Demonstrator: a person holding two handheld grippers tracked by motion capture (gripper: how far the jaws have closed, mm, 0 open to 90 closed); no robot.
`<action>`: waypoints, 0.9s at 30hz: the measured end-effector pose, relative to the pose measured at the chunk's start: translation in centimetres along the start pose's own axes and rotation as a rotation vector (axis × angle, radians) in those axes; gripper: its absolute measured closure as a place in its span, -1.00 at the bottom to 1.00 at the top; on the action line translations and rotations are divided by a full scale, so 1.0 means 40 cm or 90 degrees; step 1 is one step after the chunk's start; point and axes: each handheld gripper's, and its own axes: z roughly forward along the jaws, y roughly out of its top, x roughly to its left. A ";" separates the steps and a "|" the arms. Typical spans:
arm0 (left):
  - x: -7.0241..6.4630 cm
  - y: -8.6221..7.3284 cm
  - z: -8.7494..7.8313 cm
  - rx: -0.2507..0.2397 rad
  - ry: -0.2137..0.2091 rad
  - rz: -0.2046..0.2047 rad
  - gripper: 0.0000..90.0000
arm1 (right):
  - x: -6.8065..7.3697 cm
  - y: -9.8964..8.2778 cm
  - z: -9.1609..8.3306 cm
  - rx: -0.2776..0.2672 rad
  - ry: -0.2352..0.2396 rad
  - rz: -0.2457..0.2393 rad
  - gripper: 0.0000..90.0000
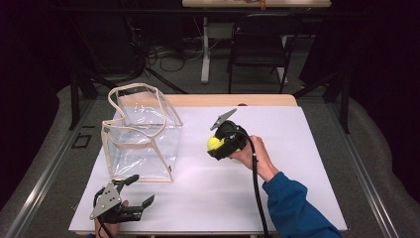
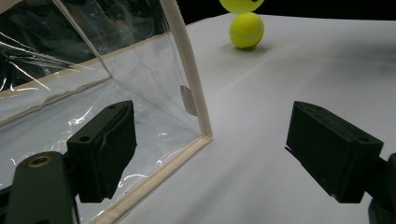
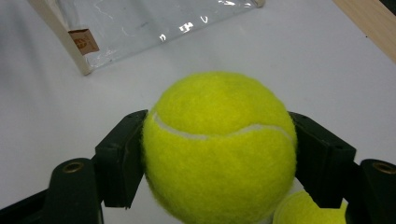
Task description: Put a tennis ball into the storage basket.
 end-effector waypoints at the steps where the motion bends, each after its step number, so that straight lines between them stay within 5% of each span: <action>1: 0.000 0.000 0.000 0.001 0.000 0.000 -0.65 | 0.000 0.002 0.001 0.000 0.001 -0.003 -0.42; 27: -0.001 0.000 0.001 0.005 -0.003 0.003 -0.65 | -0.014 0.067 -0.016 -0.021 -0.004 -0.014 -0.42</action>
